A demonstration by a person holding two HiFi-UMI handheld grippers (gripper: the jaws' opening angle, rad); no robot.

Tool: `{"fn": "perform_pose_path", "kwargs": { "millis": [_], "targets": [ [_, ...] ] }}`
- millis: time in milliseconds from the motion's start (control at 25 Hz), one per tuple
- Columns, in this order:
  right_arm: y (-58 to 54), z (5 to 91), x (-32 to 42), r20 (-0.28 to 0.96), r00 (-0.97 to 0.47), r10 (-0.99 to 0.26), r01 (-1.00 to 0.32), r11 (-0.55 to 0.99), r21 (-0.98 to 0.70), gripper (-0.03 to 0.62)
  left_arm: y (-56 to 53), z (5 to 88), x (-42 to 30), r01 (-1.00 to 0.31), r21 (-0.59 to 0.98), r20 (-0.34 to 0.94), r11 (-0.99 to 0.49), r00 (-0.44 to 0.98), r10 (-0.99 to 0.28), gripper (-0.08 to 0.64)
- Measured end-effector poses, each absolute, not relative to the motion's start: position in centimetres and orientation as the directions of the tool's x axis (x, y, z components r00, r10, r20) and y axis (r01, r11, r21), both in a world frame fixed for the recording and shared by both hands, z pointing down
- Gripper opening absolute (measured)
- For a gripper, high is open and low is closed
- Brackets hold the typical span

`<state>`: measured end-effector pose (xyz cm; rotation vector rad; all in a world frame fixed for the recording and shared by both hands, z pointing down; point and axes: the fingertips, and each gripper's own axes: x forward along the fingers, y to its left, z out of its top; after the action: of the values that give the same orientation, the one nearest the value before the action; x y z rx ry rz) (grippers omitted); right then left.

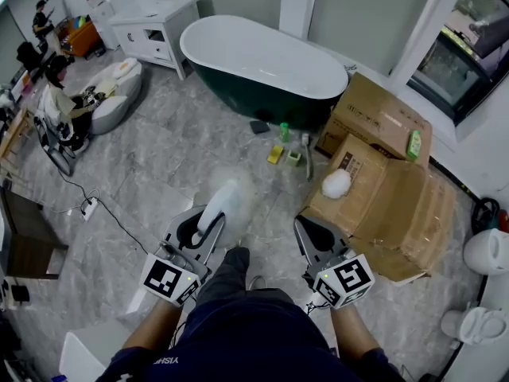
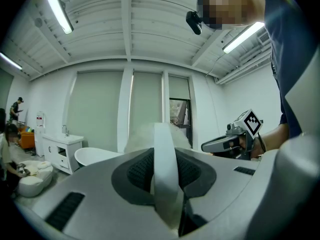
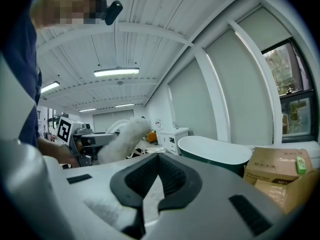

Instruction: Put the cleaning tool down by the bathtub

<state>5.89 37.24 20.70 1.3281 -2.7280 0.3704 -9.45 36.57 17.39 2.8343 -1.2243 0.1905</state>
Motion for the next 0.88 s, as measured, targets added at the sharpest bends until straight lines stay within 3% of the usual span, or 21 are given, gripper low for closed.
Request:
{"fn": "perform_pose_path", "kwargs": {
  "millis": [880],
  "targets": [
    [24.0, 22.2, -0.4, 0.242, -0.591, -0.769, -0.807, 0.562, -0.183, 0.005, 22.7, 19.5, -14.9, -0.697, 0.054, 0.151, -0.715, 0.713, -0.684, 0.104]
  ]
}}
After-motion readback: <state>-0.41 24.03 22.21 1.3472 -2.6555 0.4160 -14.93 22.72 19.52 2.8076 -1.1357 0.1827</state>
